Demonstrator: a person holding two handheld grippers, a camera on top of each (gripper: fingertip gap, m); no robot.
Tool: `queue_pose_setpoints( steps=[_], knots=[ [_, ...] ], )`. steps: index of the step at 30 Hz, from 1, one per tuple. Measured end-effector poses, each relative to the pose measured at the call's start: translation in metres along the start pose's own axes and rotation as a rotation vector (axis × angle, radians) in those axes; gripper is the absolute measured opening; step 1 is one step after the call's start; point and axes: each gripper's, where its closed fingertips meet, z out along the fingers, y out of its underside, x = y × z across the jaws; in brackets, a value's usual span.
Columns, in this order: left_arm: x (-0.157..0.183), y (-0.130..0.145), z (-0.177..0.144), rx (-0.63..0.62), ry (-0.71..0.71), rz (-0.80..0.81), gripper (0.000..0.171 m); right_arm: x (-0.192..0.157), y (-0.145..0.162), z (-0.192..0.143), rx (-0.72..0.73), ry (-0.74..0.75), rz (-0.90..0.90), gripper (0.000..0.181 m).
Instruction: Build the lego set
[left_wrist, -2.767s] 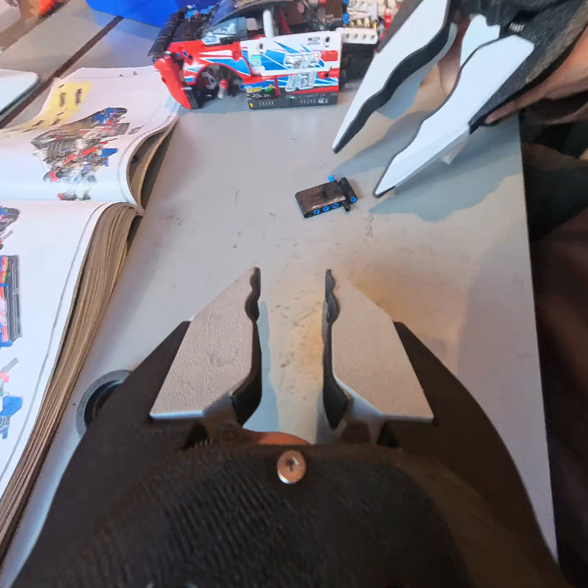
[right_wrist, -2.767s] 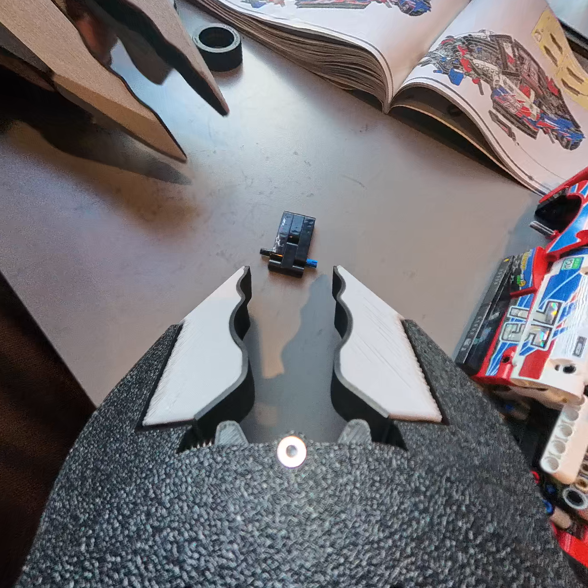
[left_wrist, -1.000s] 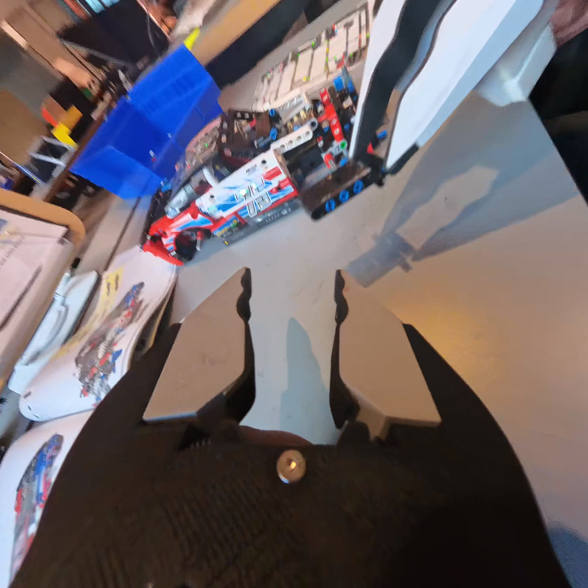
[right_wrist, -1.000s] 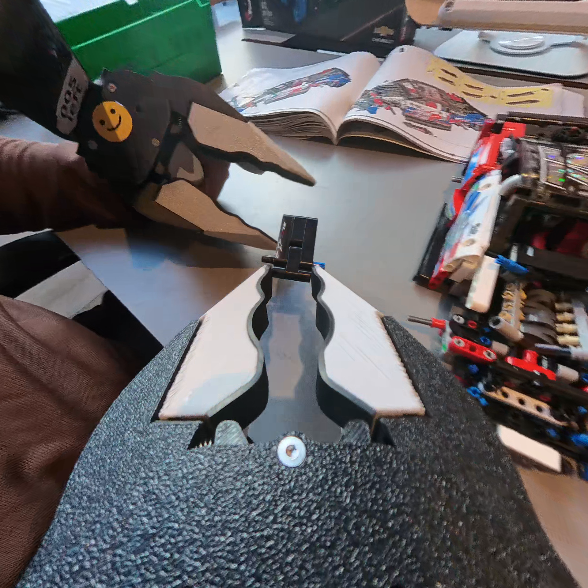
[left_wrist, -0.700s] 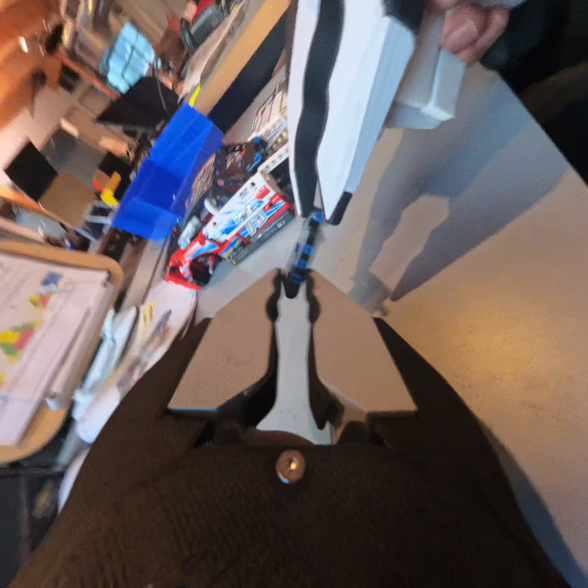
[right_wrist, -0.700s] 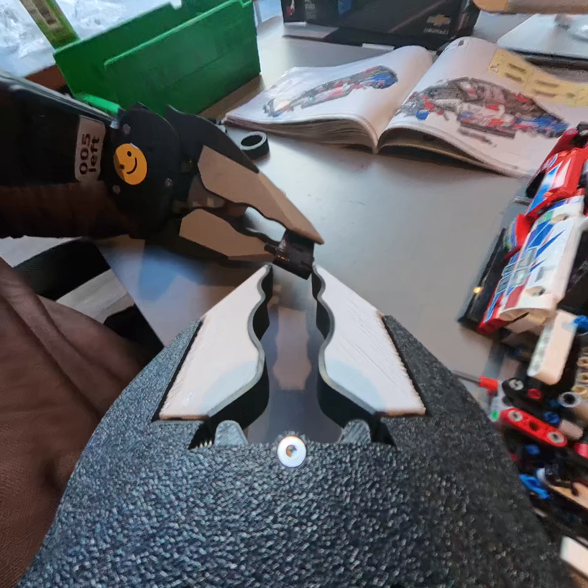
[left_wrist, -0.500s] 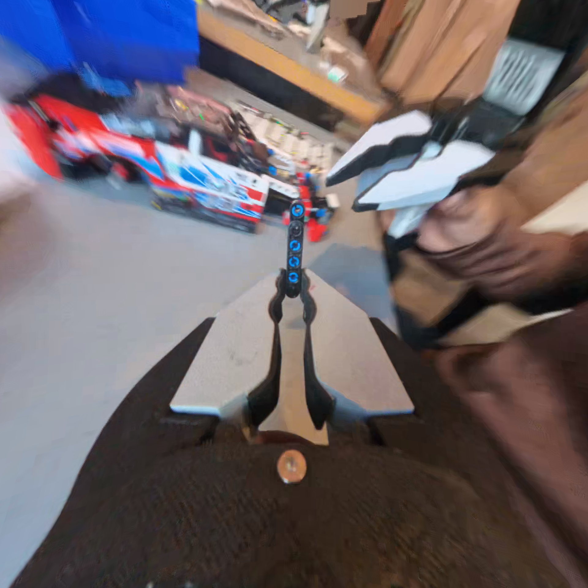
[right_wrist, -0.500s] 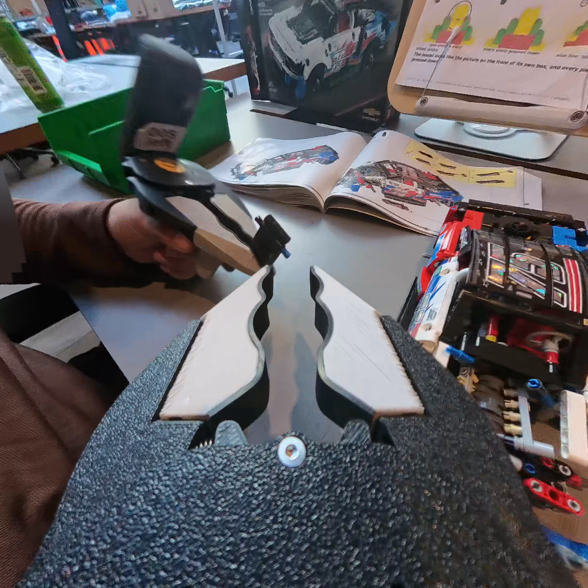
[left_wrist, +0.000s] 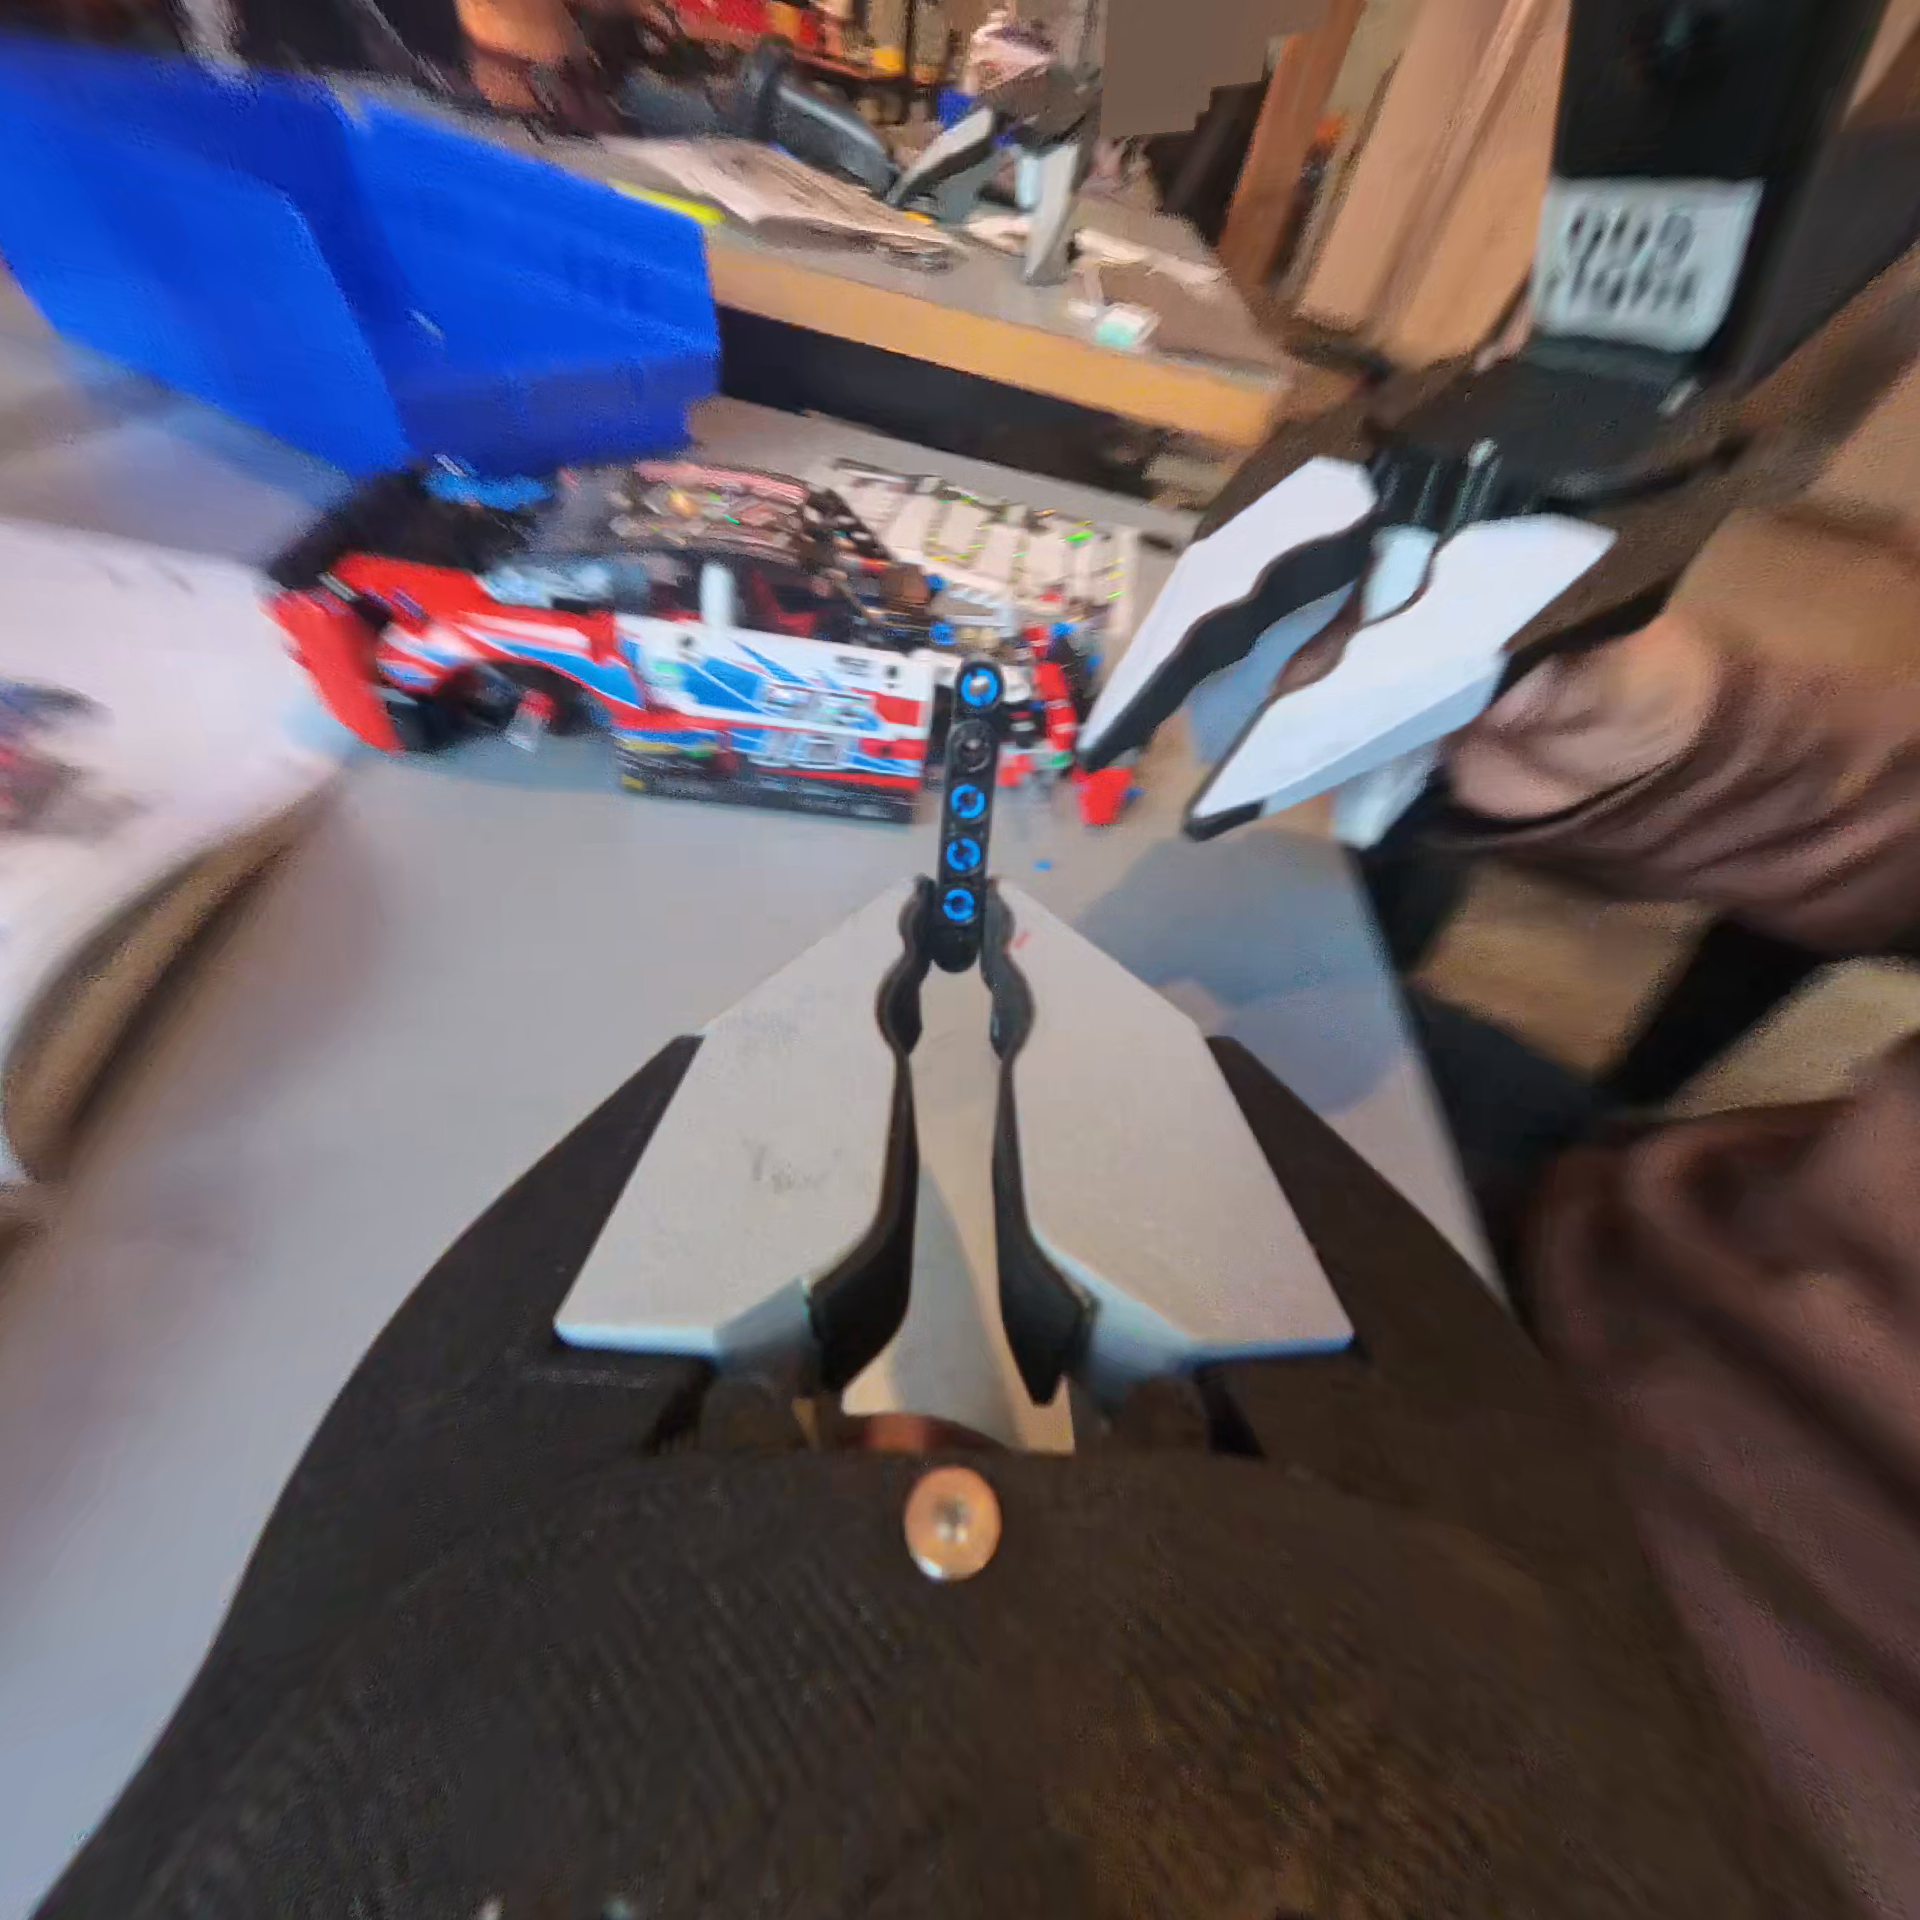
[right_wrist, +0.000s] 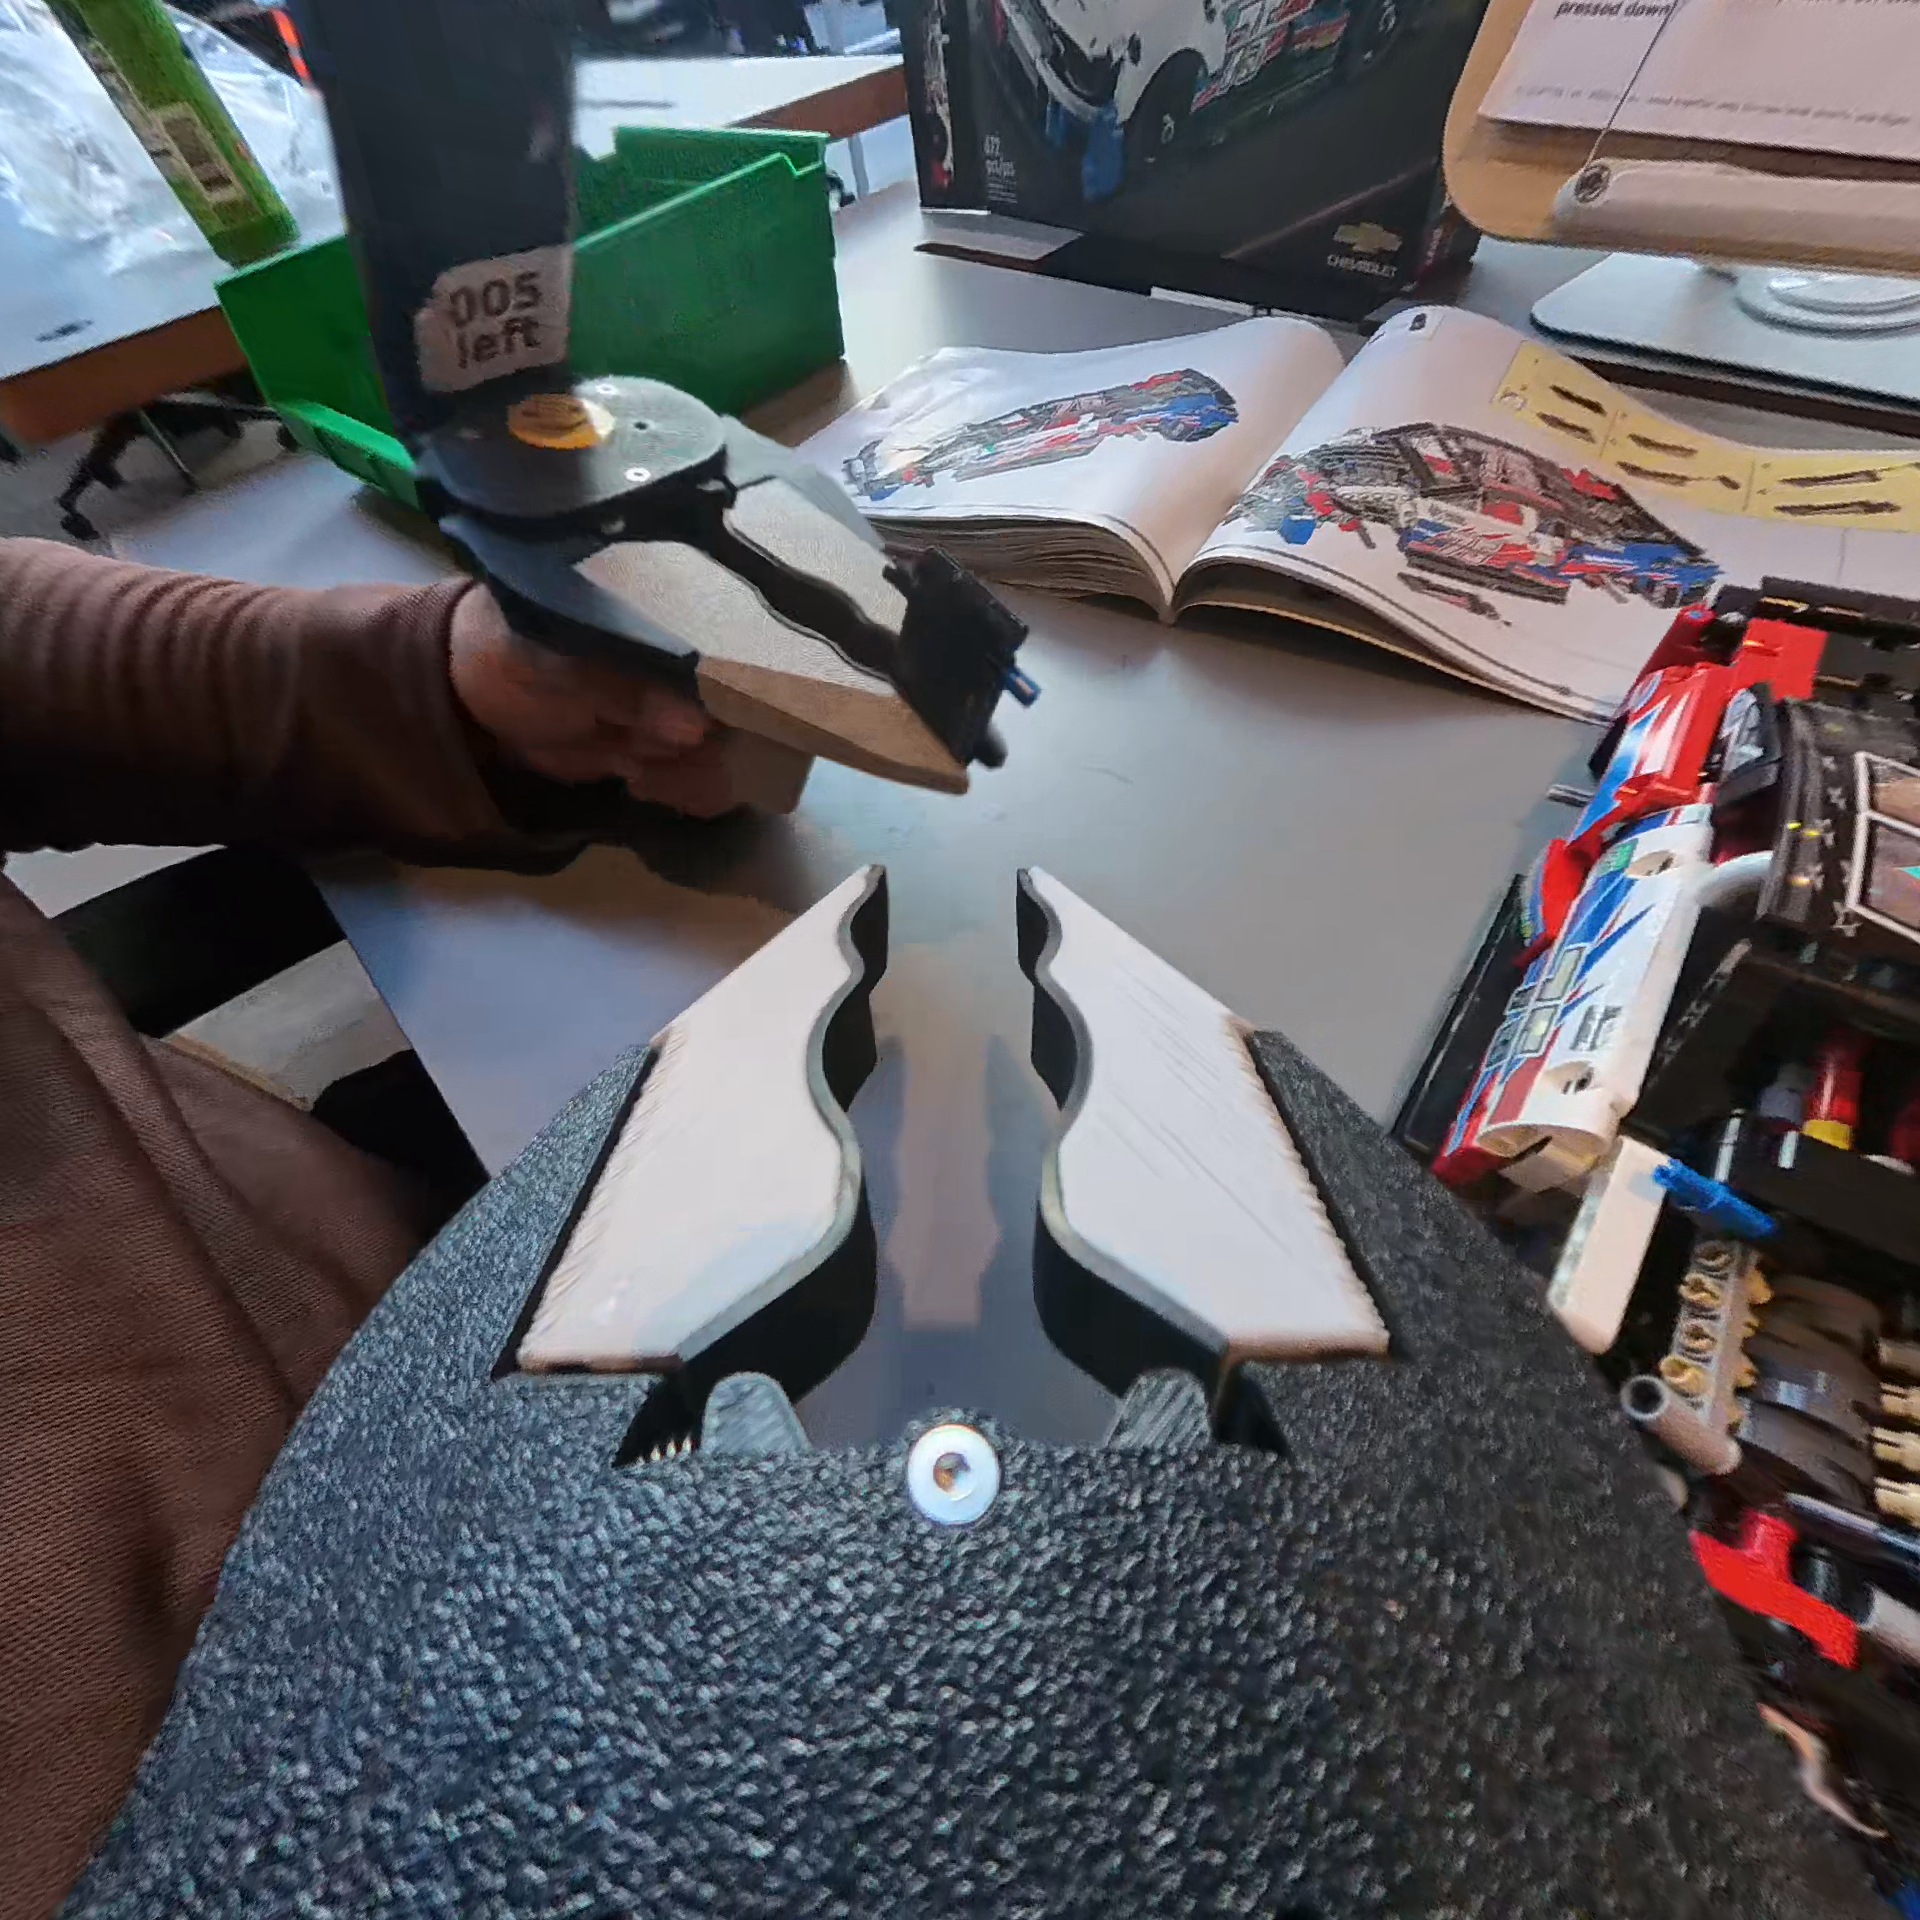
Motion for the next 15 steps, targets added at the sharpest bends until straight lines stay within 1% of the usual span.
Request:
queue_pose_setpoints(
  steps=[2,3,5,6,7,9,11,12,15],
  knots=[
    [-0.012,0.004,-0.002,-0.041,-0.151,0.248,0.004,-0.003,0.001,-0.001,0.02,-0.025,0.015,0.025],
    [-0.015,0.004,-0.004,-0.048,-0.219,0.413,0.004,-0.005,0.0,-0.001,0.029,-0.036,0.019,0.025],
    [-0.018,0.005,-0.008,-0.057,-0.341,0.803,0.004,-0.008,0.001,0.0,0.037,-0.059,0.033,0.03],
    [-0.016,0.007,-0.007,-0.063,-0.367,0.951,0.005,-0.011,0.002,0.002,0.04,-0.072,0.042,0.032],
    [-0.011,0.007,-0.006,-0.055,-0.372,1.047,0.005,-0.013,0.002,0.003,0.044,-0.083,0.05,0.033],
    [-0.003,0.001,-0.005,-0.005,-0.384,1.135,0.004,-0.018,0.002,0.005,0.051,-0.094,0.054,0.034],
    [0.0,-0.004,-0.003,0.007,-0.415,1.194,0.005,-0.019,0.003,0.007,0.043,-0.08,0.041,0.032],
    [0.001,-0.003,-0.001,0.002,-0.426,1.234,0.004,-0.02,0.003,0.007,0.044,-0.073,0.031,0.029],
    [-0.001,0.006,0.007,-0.064,-0.462,1.333,0.004,-0.02,0.002,0.006,0.052,-0.044,0.009,0.033]
  ],
)
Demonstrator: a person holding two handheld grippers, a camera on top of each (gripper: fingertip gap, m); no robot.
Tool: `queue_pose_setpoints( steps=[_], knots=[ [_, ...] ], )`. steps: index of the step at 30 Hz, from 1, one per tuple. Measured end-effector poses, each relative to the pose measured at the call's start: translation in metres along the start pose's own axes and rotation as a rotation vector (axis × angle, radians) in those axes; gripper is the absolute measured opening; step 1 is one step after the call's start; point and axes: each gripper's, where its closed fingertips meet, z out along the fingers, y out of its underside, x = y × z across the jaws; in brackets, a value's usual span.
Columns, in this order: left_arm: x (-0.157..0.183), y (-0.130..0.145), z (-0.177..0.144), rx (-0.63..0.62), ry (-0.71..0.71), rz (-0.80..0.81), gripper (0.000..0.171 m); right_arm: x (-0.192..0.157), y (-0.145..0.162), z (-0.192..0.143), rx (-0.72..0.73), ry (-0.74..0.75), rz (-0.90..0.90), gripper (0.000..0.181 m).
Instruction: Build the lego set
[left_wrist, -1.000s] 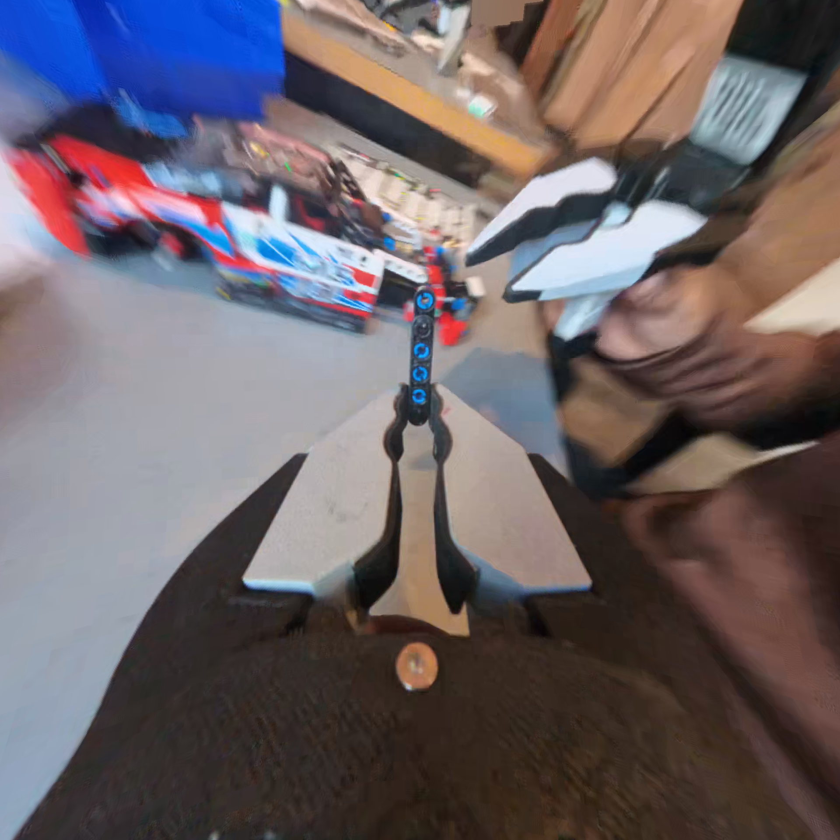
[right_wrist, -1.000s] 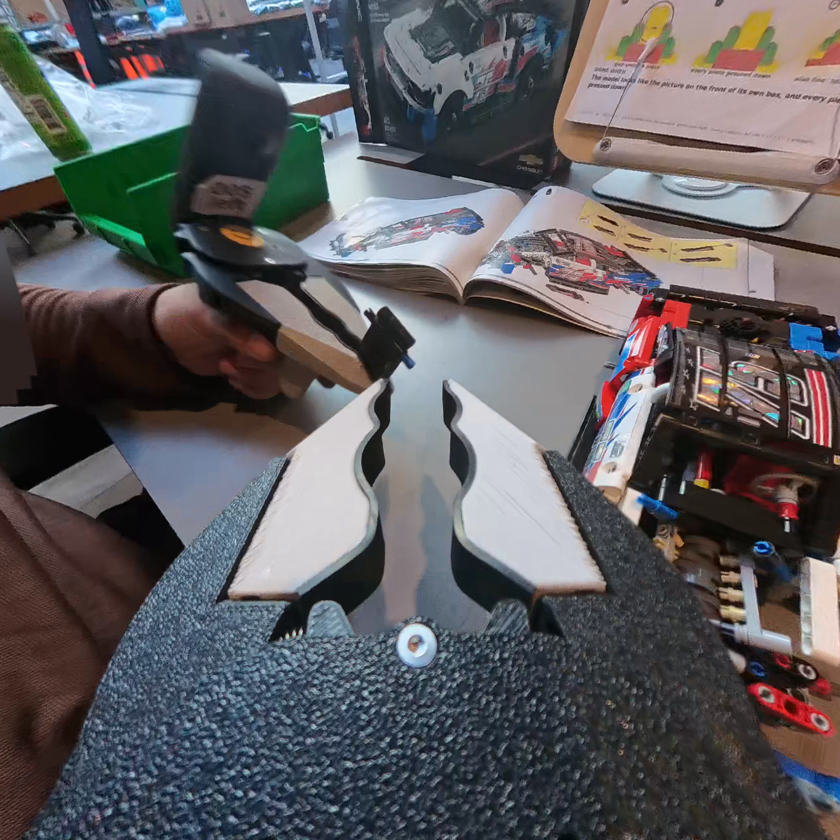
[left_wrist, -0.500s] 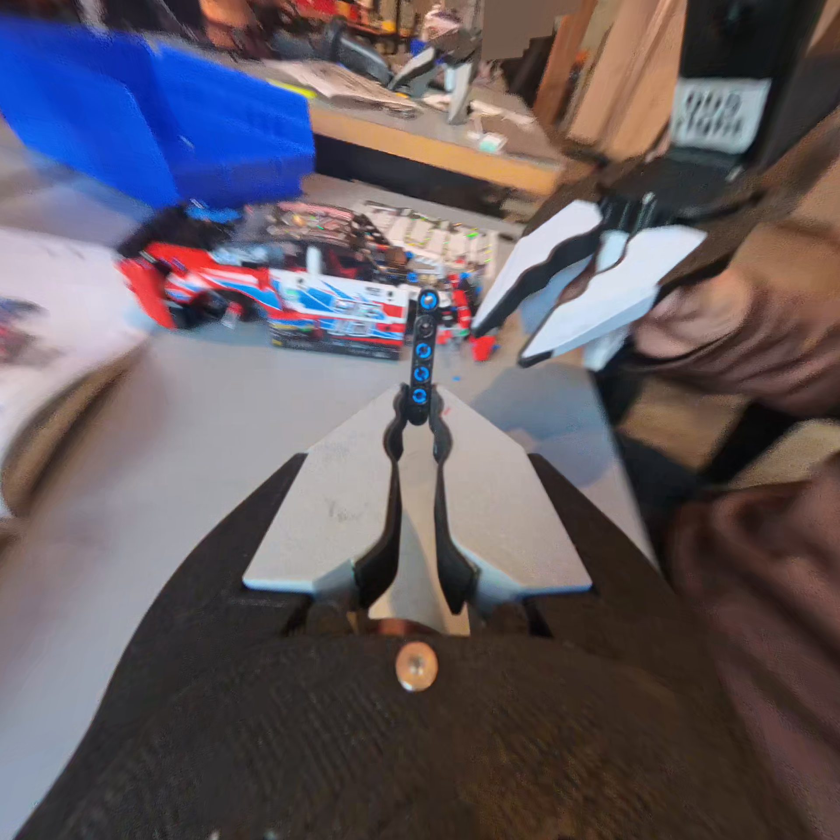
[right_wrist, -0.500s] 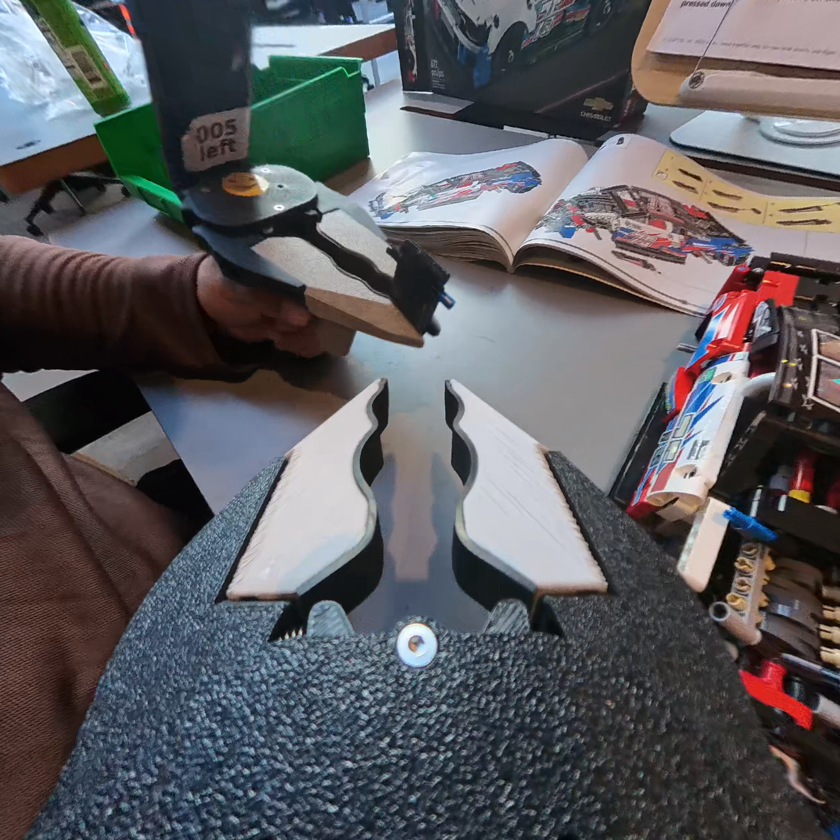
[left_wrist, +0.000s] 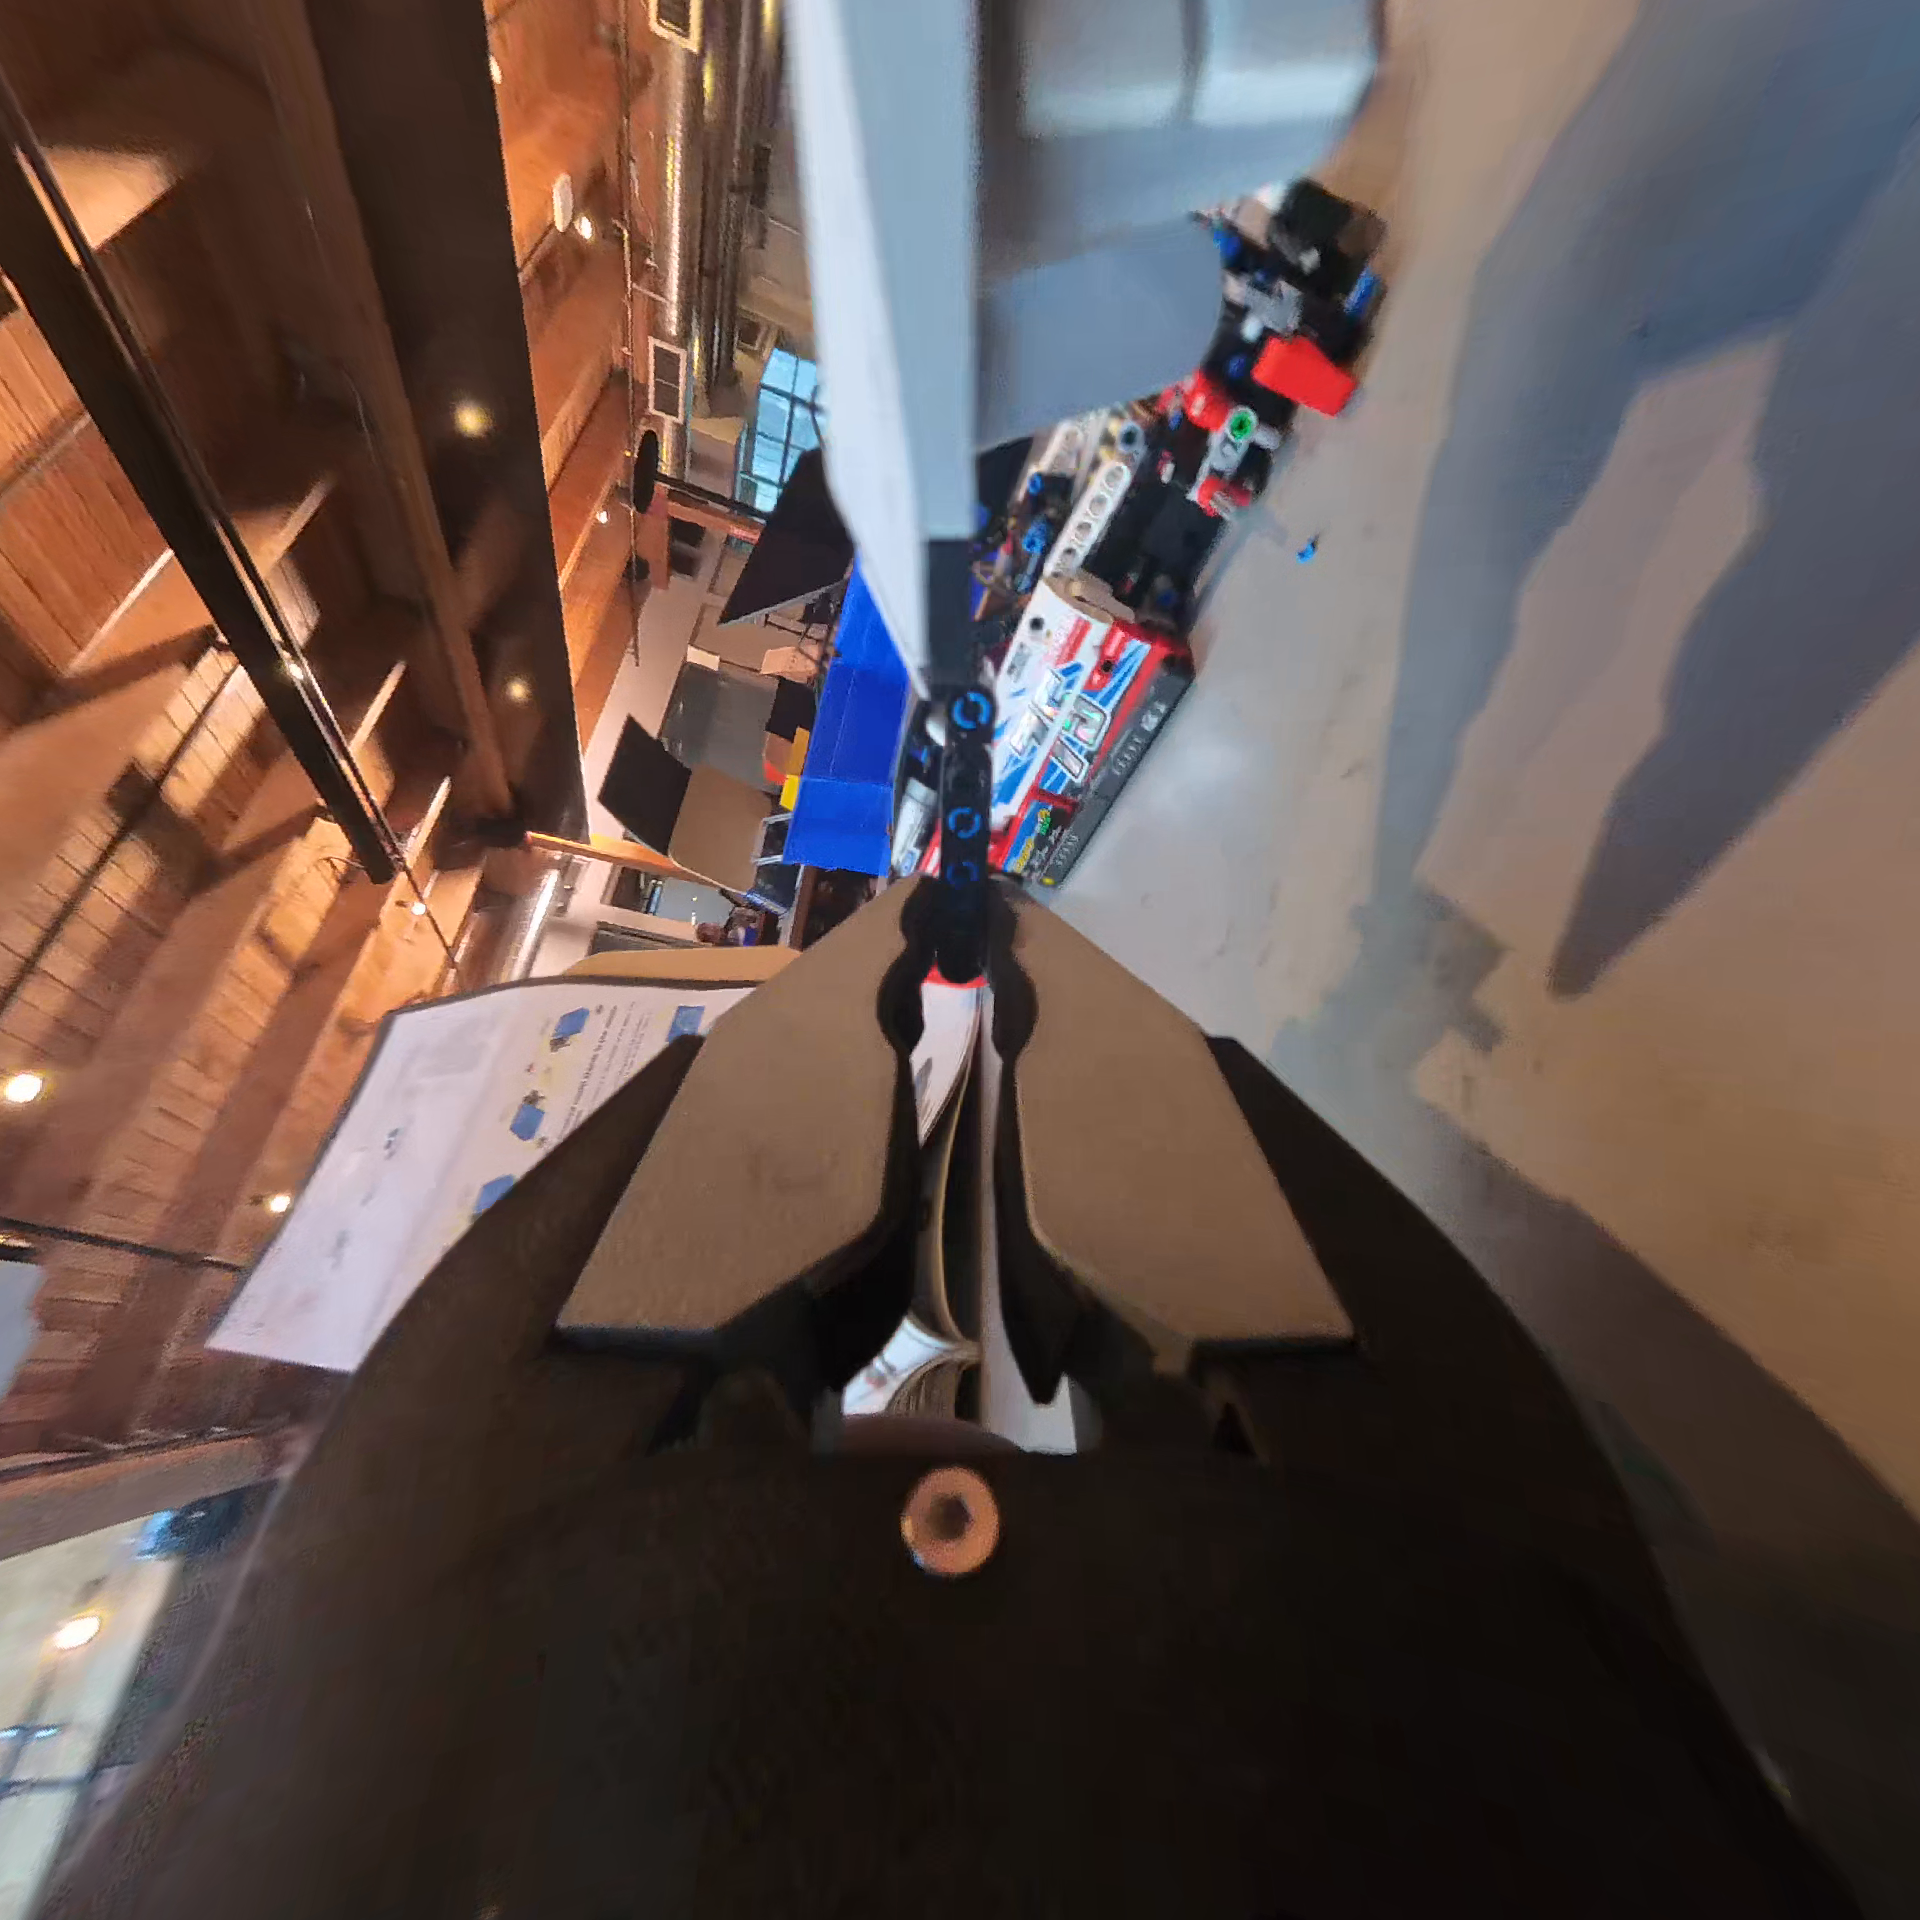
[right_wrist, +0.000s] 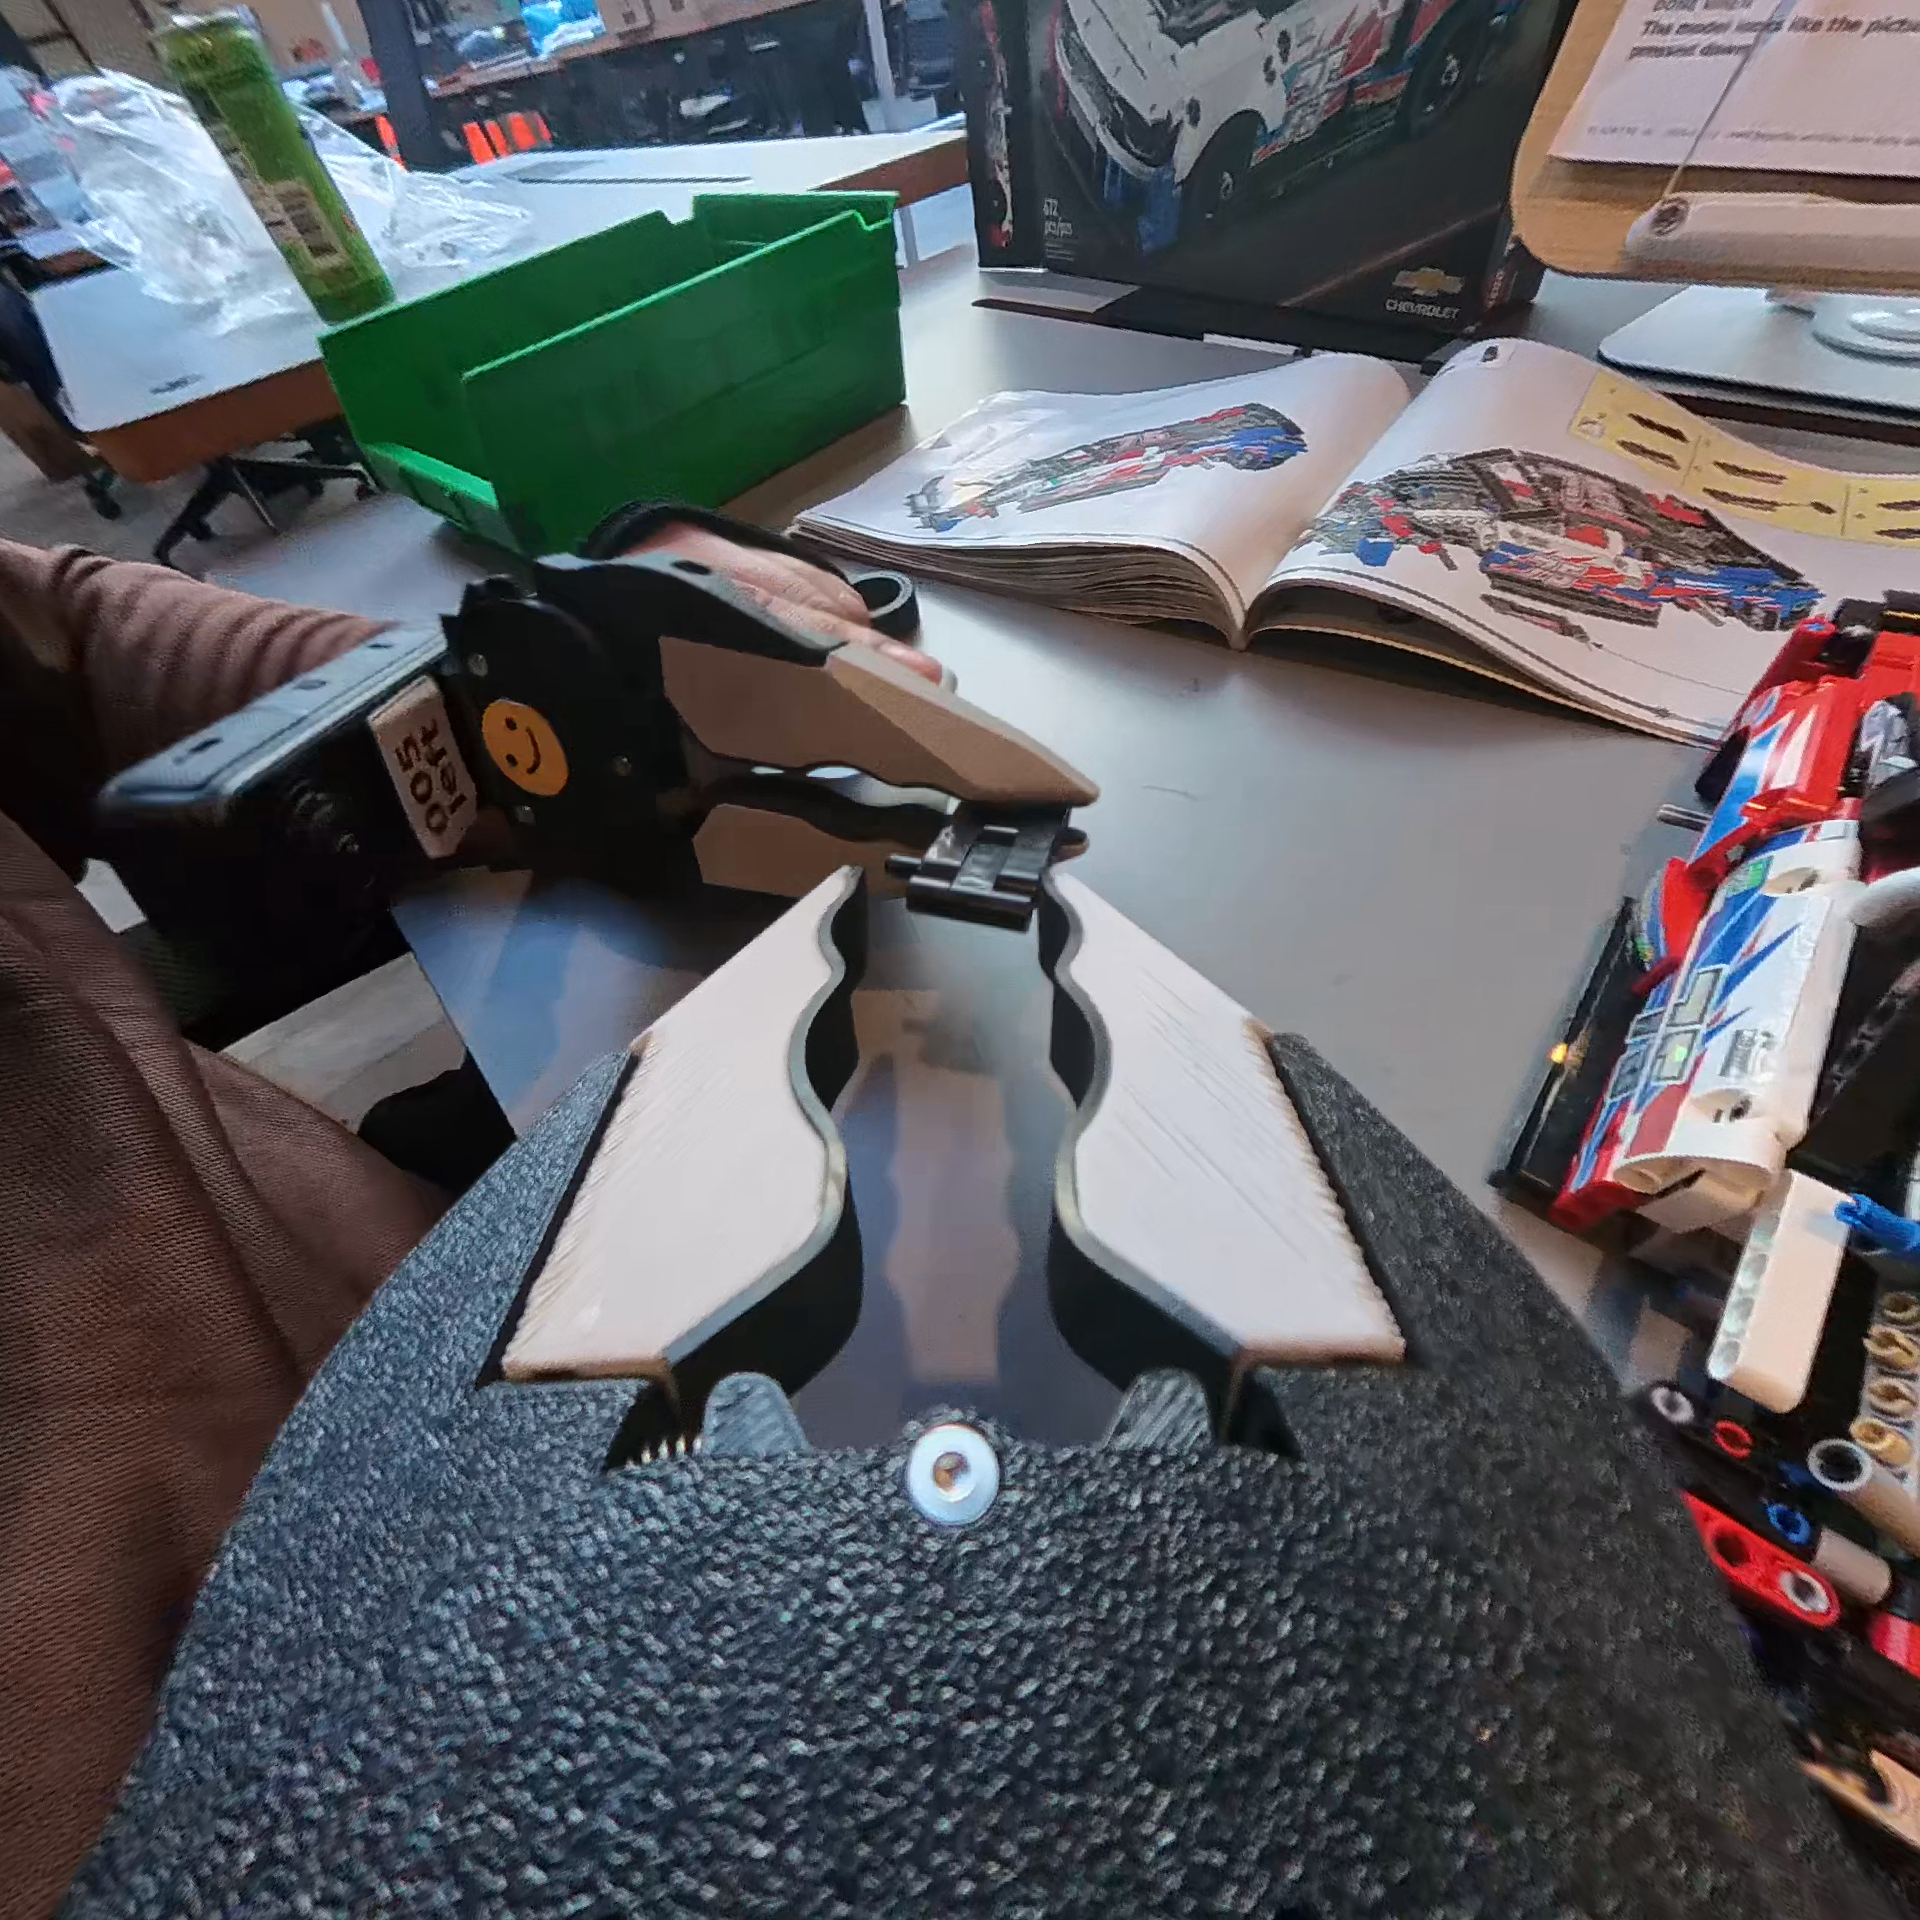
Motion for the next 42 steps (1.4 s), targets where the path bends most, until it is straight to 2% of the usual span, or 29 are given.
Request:
queue_pose_setpoints(
  steps=[9,21,27,30,35,42],
  knots=[
    [0.009,0.002,0.005,-0.073,0.012,0.056,0.004,0.011,0.013,0.002,-0.052,0.088,-0.048,0.025],
    [0.01,0.023,0.002,-0.134,0.064,-0.052,0.004,0.016,0.009,0.019,-0.028,0.104,-0.079,0.025],
    [0.007,0.021,0.0,-0.105,0.066,-0.153,0.004,0.012,0.0,0.015,0.0,0.105,-0.171,0.025],
    [0.005,0.022,0.001,-0.104,0.047,-0.116,0.005,0.01,-0.002,0.01,0.01,0.125,-0.216,0.023],
    [0.001,0.019,0.003,-0.102,0.018,-0.055,0.005,0.009,0.007,0.01,-0.034,0.166,-0.26,0.035],
    [0.0,0.011,0.005,-0.102,-0.027,0.076,0.004,0.019,0.007,0.008,-0.022,0.217,-0.168,0.032]
  ],
)
